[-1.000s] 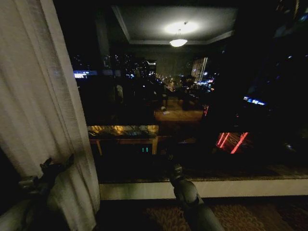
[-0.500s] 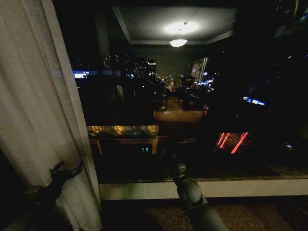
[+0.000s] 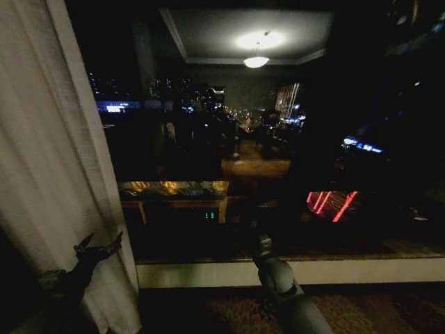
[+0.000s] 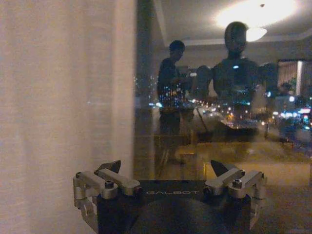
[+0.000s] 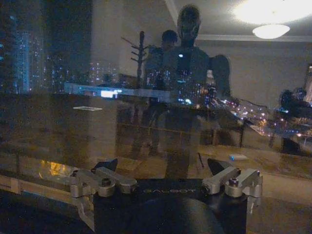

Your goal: Open the curtains by pulling them apart, changing their state from closed to fully open.

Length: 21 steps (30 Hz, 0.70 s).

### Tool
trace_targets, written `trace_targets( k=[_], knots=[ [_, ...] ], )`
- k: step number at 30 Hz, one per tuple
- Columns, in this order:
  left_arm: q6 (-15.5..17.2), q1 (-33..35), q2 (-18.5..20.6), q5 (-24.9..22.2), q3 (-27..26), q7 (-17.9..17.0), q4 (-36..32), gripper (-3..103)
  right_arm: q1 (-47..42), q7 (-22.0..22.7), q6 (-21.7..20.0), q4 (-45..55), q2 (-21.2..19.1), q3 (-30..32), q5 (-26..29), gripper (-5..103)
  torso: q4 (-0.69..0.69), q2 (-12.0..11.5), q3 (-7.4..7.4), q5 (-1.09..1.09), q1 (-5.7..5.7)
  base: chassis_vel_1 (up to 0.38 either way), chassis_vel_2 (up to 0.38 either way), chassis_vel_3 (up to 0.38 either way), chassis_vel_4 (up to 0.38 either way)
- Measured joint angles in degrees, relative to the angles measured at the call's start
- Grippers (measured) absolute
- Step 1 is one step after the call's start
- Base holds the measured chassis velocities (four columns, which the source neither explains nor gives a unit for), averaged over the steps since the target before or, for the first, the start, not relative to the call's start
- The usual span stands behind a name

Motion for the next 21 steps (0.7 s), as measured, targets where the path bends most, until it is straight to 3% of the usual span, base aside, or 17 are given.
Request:
trace_targets(
  k=[21],
  knots=[
    [-0.4, 0.96, -0.98, 0.67, 0.41, 0.15, -0.67, 100, -0.1, -0.01, -0.26, 0.46, -0.2, 0.14, -0.03, 100, -0.01, 0.0, 0.0, 0.01, 0.0, -0.317, -0.363, 0.316, 0.359]
  ],
)
